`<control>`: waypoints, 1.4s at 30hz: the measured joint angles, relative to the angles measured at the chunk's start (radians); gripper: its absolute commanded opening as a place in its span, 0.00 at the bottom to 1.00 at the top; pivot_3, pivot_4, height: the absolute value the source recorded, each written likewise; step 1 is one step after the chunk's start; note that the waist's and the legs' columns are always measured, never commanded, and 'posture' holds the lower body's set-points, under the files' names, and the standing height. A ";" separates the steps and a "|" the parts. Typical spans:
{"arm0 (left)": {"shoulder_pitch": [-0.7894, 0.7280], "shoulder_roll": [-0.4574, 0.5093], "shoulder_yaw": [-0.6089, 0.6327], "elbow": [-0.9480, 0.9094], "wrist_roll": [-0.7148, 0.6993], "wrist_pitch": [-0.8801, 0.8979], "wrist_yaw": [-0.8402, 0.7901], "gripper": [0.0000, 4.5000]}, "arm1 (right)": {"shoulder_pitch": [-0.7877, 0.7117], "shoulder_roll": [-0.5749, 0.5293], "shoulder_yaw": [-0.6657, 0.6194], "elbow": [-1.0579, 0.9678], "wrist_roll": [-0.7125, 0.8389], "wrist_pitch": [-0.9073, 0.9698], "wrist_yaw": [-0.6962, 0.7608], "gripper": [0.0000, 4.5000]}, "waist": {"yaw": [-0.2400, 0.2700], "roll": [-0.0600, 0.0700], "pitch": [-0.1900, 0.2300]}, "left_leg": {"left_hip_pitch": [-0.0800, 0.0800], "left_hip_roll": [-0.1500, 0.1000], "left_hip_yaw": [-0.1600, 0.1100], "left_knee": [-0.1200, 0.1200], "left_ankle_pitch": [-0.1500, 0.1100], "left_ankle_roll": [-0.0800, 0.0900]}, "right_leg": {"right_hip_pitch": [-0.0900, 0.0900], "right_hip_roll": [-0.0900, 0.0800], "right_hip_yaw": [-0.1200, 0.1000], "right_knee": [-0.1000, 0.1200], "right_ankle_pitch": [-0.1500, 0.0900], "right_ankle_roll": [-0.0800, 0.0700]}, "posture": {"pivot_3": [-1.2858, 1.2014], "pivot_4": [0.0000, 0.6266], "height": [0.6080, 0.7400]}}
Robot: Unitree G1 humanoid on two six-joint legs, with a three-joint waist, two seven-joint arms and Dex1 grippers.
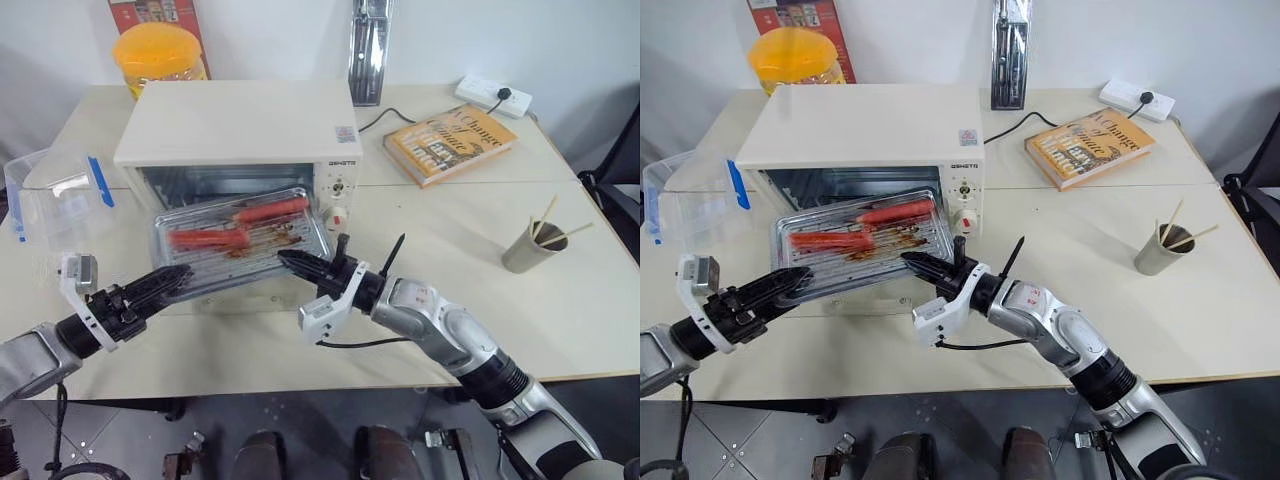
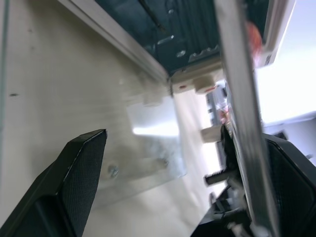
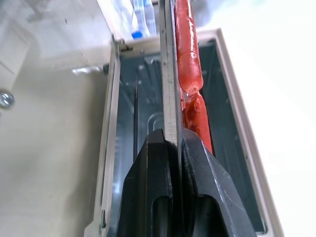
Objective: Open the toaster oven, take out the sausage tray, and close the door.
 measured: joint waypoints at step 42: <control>-0.013 0.021 -0.192 -0.029 -0.022 -0.143 -0.071 0.14 | 0.009 -0.021 -0.046 0.029 0.109 -0.086 0.130 0.00 | 0.001 0.000 0.000 | 0.000 0.000 0.001 0.000 0.000 0.000 | 0.000 0.000 0.001 -0.001 0.000 0.000 | 0.52 0.24 1.00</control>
